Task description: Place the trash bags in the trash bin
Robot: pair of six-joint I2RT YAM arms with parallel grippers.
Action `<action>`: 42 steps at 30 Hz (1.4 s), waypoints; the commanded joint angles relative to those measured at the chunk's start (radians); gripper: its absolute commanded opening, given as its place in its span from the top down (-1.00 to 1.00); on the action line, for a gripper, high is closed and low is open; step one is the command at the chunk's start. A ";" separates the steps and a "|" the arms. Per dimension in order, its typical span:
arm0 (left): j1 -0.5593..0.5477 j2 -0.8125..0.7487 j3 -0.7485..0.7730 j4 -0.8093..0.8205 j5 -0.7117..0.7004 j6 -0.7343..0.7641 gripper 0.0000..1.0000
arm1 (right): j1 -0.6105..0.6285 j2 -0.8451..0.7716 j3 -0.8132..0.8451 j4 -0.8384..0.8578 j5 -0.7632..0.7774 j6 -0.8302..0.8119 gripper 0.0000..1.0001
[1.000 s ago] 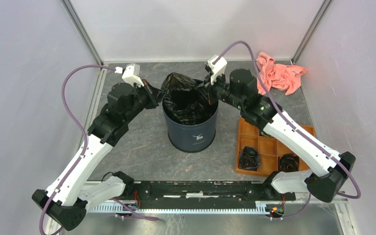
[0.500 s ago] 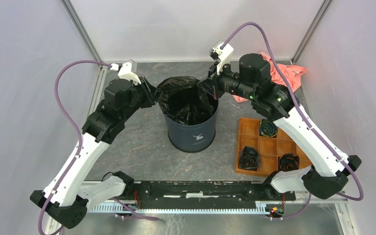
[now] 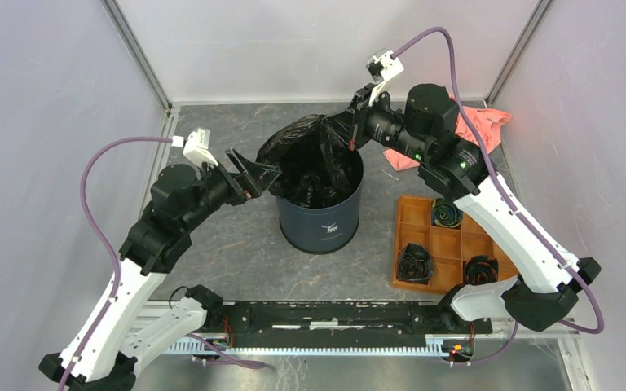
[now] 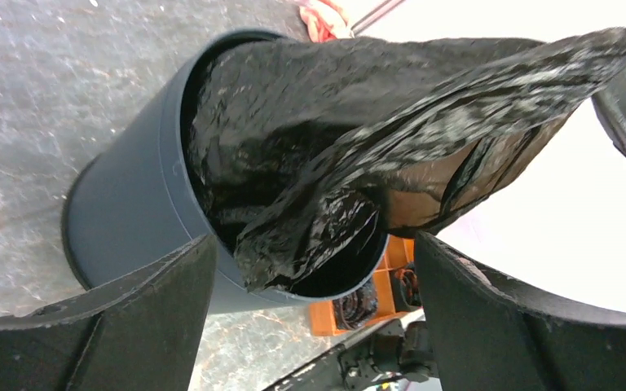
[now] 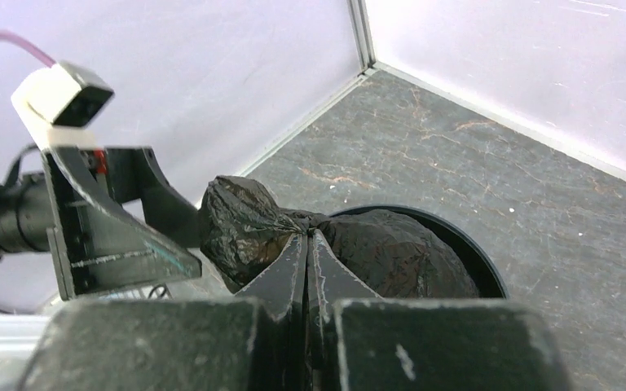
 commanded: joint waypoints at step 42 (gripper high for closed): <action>0.020 0.217 0.364 -0.353 -0.112 0.218 0.65 | -0.055 0.000 0.388 -0.344 0.183 -0.254 1.00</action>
